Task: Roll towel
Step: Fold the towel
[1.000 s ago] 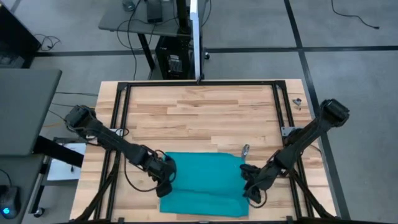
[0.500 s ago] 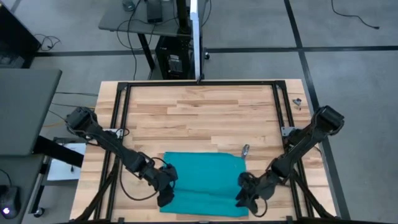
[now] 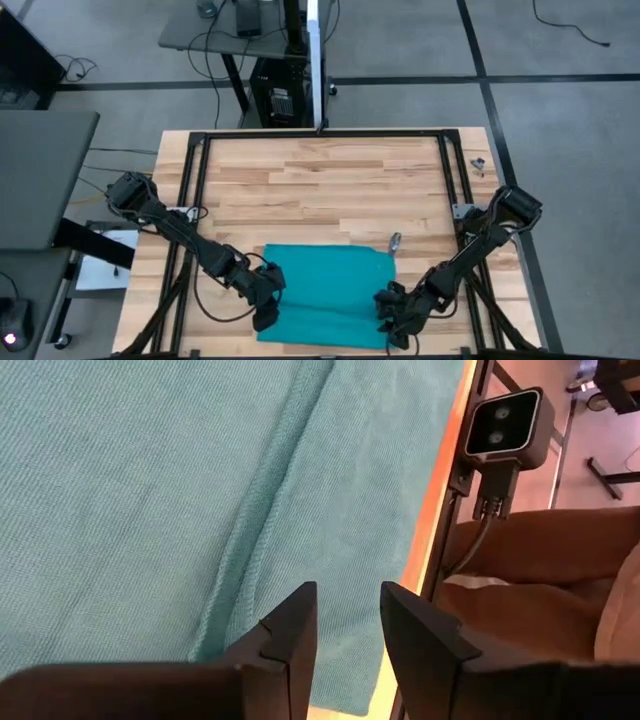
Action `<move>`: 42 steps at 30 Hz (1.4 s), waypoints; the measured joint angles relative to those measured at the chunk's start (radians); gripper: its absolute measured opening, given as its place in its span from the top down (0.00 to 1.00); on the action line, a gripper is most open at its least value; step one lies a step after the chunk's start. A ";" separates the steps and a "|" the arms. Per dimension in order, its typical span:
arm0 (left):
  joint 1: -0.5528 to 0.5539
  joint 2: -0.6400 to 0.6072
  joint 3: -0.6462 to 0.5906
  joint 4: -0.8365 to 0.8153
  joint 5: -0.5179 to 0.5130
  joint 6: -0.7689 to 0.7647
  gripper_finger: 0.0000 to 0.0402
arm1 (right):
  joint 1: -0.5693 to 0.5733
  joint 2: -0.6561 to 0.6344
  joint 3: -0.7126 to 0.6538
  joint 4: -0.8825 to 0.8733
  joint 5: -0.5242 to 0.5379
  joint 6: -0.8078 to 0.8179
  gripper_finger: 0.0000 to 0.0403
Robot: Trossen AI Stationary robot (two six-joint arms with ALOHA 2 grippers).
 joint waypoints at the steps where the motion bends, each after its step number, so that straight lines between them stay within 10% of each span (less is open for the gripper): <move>1: 0.000 0.000 0.000 -0.003 -0.001 0.000 0.76 | 0.000 0.001 0.000 -0.002 -0.001 0.000 0.60; 12: 0.003 0.000 0.000 -0.035 -0.003 0.011 0.76 | -0.002 -0.011 -0.001 -0.007 -0.119 0.007 0.98; 36: 0.002 0.000 0.000 -0.029 -0.033 0.018 0.76 | -0.081 -0.100 0.003 -0.265 -0.132 0.049 1.00; 42: 0.000 0.000 0.000 -0.029 -0.032 0.010 0.76 | -0.056 -0.099 0.003 -0.315 -0.138 0.192 0.84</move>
